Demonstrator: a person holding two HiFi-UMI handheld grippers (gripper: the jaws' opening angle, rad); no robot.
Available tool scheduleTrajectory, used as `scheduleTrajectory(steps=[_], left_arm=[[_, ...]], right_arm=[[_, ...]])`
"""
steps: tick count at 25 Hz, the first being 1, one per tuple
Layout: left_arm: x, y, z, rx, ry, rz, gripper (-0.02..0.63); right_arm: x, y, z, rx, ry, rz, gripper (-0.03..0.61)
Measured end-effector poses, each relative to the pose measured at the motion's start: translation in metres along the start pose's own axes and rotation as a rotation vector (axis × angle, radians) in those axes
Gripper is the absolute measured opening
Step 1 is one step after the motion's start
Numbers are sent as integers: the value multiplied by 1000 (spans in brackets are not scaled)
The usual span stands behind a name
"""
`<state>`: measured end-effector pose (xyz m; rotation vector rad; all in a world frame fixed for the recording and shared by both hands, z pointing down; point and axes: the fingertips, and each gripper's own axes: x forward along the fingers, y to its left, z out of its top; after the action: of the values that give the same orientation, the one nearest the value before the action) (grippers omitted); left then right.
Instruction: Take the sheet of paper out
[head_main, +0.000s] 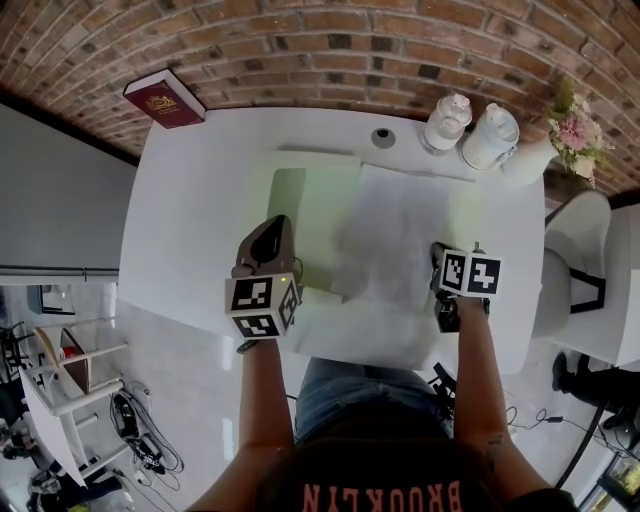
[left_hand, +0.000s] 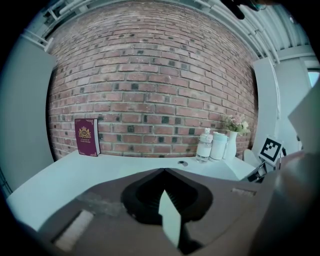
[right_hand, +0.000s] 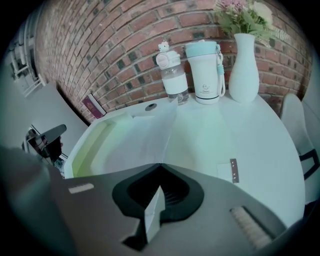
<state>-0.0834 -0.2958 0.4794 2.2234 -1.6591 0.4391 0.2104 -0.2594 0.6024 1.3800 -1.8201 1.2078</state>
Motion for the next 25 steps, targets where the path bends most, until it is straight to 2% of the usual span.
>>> scheduleTrajectory(steps=[10,25], left_arm=[[-5,-25,3,29,-21,-46,-2],[-37,-21,32,62,-114,-96,-2]], right_arm=[[-31,-6,7,-14,-88,-16,2],[-91,37,31,-57,-302,1,2]])
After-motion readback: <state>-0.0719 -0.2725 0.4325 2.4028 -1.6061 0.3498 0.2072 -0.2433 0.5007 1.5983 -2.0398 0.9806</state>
